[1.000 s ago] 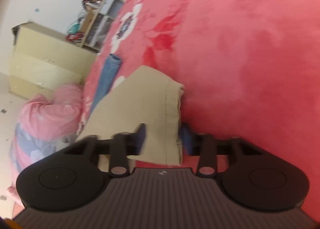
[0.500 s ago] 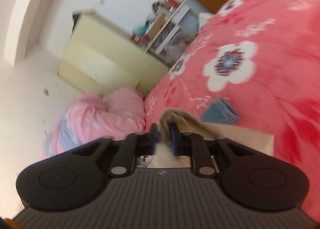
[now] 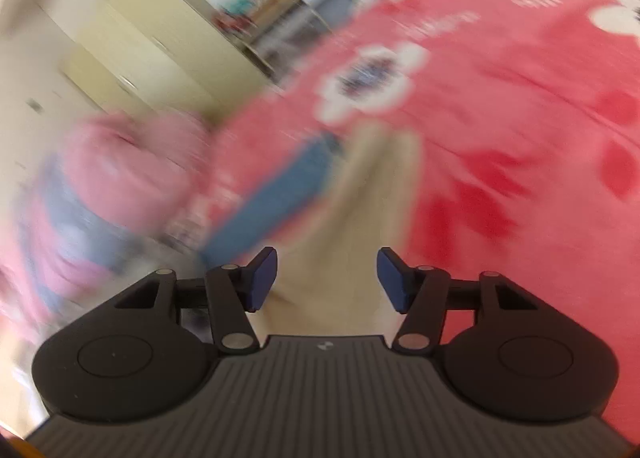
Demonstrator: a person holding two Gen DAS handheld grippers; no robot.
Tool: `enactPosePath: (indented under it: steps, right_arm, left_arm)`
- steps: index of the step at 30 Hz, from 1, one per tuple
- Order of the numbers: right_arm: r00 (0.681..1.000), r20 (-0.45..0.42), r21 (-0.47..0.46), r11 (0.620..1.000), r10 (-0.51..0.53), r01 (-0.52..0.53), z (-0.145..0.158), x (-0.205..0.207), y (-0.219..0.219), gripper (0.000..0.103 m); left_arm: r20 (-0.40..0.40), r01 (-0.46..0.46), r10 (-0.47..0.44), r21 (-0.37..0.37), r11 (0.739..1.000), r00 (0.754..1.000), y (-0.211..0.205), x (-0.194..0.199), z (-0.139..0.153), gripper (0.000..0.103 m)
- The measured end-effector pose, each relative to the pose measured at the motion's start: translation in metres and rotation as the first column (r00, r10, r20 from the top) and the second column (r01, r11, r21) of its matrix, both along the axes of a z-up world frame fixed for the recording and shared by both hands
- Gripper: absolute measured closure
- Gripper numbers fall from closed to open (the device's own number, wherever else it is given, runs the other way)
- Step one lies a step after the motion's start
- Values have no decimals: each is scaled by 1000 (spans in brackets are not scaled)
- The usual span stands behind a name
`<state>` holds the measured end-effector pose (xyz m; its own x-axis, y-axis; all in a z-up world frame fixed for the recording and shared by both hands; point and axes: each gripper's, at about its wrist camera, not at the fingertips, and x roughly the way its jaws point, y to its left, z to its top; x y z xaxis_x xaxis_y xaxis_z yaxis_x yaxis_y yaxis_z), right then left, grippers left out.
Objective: Fold clothes
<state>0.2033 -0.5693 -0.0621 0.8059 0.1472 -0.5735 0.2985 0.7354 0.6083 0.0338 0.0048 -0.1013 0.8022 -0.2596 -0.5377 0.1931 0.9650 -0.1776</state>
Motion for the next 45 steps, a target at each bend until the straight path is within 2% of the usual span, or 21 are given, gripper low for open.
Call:
enactPosePath:
  steps: [1,5,9,11,13,16,18,20,23,26,28,31,33,35,37,39,40,42,43,45]
  right_arm:
    - [999,-33,-1,1000,-8,8,-12,2,-2,60]
    - [997,-83,-27,1000,-7,4,-47,33,-1,67]
    - [999,-40,-21,1000,-8,7,-59,73,3,69]
    - [999,-34,-26,1000,-7,6,-62,91,6,74]
    - [999,-42,-31,999,-30,29,-66,105,5,95]
    - [998,-16,-35,998,-59,58,-60,102,3,101]
    - [995,33,-54,994,-95,97,-46,84,0,101]
    - [986,89,-77,986,-141,148,-22,50,-10,101]
    - [965,168,-130,966,-201,224,22,-25,-37,101]
    - [949,176,-195,935,-263,295,42,-108,-63,101]
    - [944,132,-224,918,-303,326,35,-154,-76,101]
    - [935,-49,-213,918,-352,335,-15,-188,-90,101]
    - [920,-115,-168,921,-374,353,-46,-197,-96,101]
    - [914,-104,-116,917,-393,381,-53,-201,-99,101]
    - [917,-45,-82,916,-396,392,-42,-205,-100,101]
    - [921,-5,-100,917,-389,387,-30,-210,-99,101]
    - [921,-19,-123,915,-389,384,-33,-211,-98,101]
    - [909,-144,-177,914,-391,365,-50,-206,-100,100]
    - [908,-159,-158,917,-389,365,-61,-208,-103,102]
    - [908,-130,-84,917,-399,391,-62,-218,-110,99]
  left_arm:
    - [0,0,0,3,1000,1000,0,0,0,24]
    - [0,-1,1,20,1000,1000,-3,1,-1,23]
    - [-3,3,-3,36,999,1000,-6,2,-3,22]
    - [-4,3,-3,42,999,1000,-7,2,-3,21]
    - [-6,3,-2,46,999,1000,-7,3,-3,21]
    - [-7,2,-2,48,999,1000,-7,3,-3,21]
    - [-8,2,-2,46,999,1000,-7,3,-3,22]
    - [-9,1,-1,38,999,1000,-6,3,-2,22]
    - [-8,0,0,22,1000,1000,-4,3,-2,22]
    - [-8,3,-3,5,1000,1000,-2,3,-1,22]
    - [-11,5,-5,1,1000,1000,-1,3,0,22]
    - [-20,8,-7,7,1000,1000,-2,4,0,22]
    - [-28,9,-9,12,1000,1000,-2,5,1,22]
    - [-37,12,-11,24,1000,999,-3,5,2,22]
    - [-40,14,-13,34,999,999,-4,5,3,22]
    - [-34,12,-11,40,999,999,-5,5,2,22]
    - [-32,11,-10,42,999,999,-5,4,1,22]
    - [-30,10,-9,44,999,1000,-5,4,1,22]
    - [-30,10,-9,45,999,1000,-5,5,1,22]
    - [-30,10,-9,48,999,1000,-6,5,0,22]
